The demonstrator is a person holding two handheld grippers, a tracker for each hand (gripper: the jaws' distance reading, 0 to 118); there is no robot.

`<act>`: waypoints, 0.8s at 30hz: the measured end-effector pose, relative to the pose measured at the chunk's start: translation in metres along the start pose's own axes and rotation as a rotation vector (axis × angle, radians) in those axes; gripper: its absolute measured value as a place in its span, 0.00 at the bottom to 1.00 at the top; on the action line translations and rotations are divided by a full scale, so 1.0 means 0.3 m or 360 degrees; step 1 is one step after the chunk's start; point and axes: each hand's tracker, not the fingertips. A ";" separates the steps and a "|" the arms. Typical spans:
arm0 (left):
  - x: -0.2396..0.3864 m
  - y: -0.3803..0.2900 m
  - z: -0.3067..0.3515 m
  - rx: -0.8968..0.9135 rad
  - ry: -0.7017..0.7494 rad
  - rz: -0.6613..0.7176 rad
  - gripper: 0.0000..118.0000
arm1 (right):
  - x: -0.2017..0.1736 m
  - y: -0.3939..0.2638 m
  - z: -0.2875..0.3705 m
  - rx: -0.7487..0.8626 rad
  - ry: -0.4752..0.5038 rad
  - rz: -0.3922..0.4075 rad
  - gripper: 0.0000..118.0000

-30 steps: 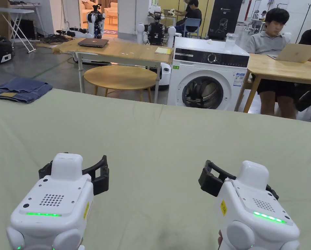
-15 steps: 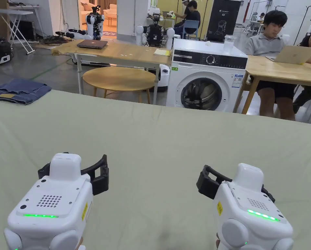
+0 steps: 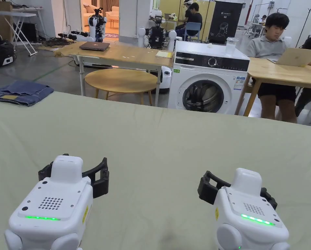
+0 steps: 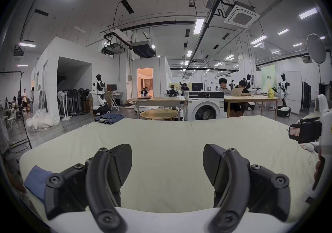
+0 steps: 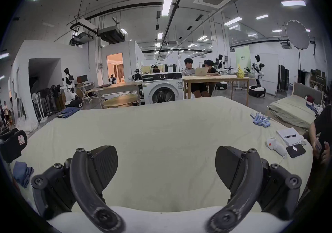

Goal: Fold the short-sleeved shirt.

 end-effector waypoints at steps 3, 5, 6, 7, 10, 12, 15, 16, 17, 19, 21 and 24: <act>0.002 -0.004 -0.001 -0.0012 -0.0006 -0.0009 0.70 | -0.006 -0.004 0.000 0.0012 -0.0006 0.0042 0.93; 0.000 -0.010 -0.002 -0.0020 -0.0019 -0.0005 0.70 | -0.014 -0.007 0.002 0.0022 -0.0021 0.0074 0.93; 0.001 -0.011 -0.003 -0.0025 -0.0024 -0.0006 0.70 | -0.016 -0.010 0.003 0.0028 -0.0021 0.0093 0.93; 0.002 -0.012 -0.004 -0.0030 -0.0025 -0.0009 0.70 | -0.016 -0.013 0.003 0.0036 -0.0017 0.0102 0.93; 0.003 -0.017 -0.006 -0.0040 -0.0031 -0.0021 0.70 | -0.018 -0.015 0.003 0.0014 0.0021 0.0139 0.93; 0.004 -0.016 -0.007 -0.0045 -0.0029 -0.0027 0.70 | -0.020 -0.014 -0.001 -0.0008 0.0057 0.0155 0.93; 0.005 -0.016 -0.011 -0.0050 -0.0031 -0.0029 0.70 | -0.016 -0.010 -0.008 -0.0022 0.0045 0.0111 0.93; 0.004 -0.016 -0.011 -0.0051 -0.0032 -0.0028 0.70 | -0.010 -0.005 -0.013 -0.0051 0.0064 0.0062 0.93; 0.004 -0.016 -0.013 -0.0053 -0.0032 -0.0028 0.70 | -0.007 0.001 -0.019 -0.0088 0.0059 0.0032 0.93; 0.004 -0.014 -0.017 -0.0058 -0.0028 -0.0027 0.70 | -0.004 0.005 -0.030 -0.0098 0.0061 0.0016 0.93; 0.002 -0.012 -0.020 -0.0063 -0.0029 -0.0023 0.70 | -0.001 0.004 -0.038 -0.0106 0.0073 0.0012 0.93; -0.002 -0.012 -0.029 -0.0068 -0.0034 -0.0019 0.70 | 0.005 -0.002 -0.044 -0.0109 0.0096 0.0005 0.93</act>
